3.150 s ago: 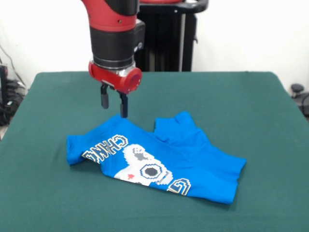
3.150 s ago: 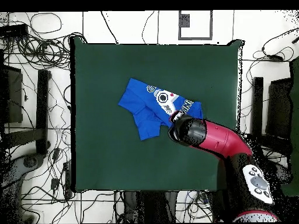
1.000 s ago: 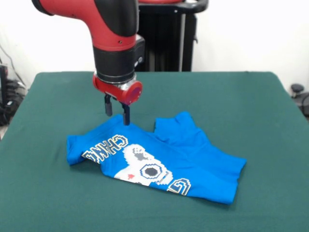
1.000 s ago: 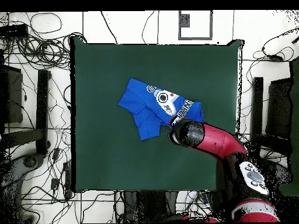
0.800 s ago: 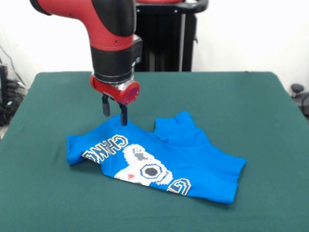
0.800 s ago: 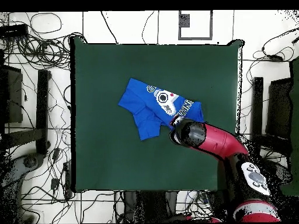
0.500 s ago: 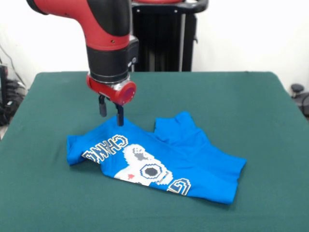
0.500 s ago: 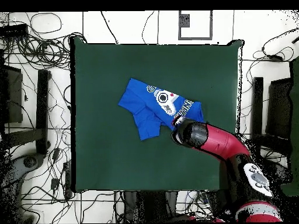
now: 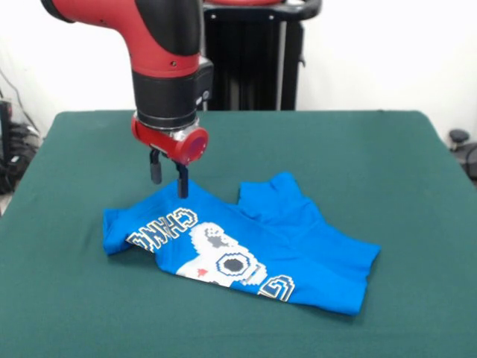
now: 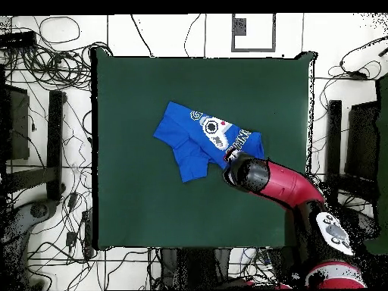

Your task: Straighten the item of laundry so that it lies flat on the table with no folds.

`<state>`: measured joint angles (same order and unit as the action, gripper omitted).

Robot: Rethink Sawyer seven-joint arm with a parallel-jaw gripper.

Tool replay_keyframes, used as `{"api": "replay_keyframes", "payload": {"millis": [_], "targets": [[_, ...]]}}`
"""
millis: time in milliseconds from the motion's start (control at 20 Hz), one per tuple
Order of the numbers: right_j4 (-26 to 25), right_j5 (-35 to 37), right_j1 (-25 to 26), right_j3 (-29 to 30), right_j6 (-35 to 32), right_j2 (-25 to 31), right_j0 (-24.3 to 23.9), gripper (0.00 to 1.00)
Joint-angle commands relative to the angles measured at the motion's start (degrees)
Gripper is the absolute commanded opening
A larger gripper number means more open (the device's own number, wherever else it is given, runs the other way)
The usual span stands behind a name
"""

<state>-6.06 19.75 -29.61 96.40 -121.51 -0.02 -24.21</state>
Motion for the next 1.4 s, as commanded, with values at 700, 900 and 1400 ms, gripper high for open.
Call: {"api": "replay_keyframes", "payload": {"millis": [700,900,1400], "targets": [[-0.16,-0.25,2.04,4.46,-5.92,0.64,1.51,1.00],[-0.55,-0.33,1.95,5.18,-5.61,0.55,1.37,1.00],[-0.61,0.13,1.01,7.16,-5.25,0.40,0.35,1.00]]}}
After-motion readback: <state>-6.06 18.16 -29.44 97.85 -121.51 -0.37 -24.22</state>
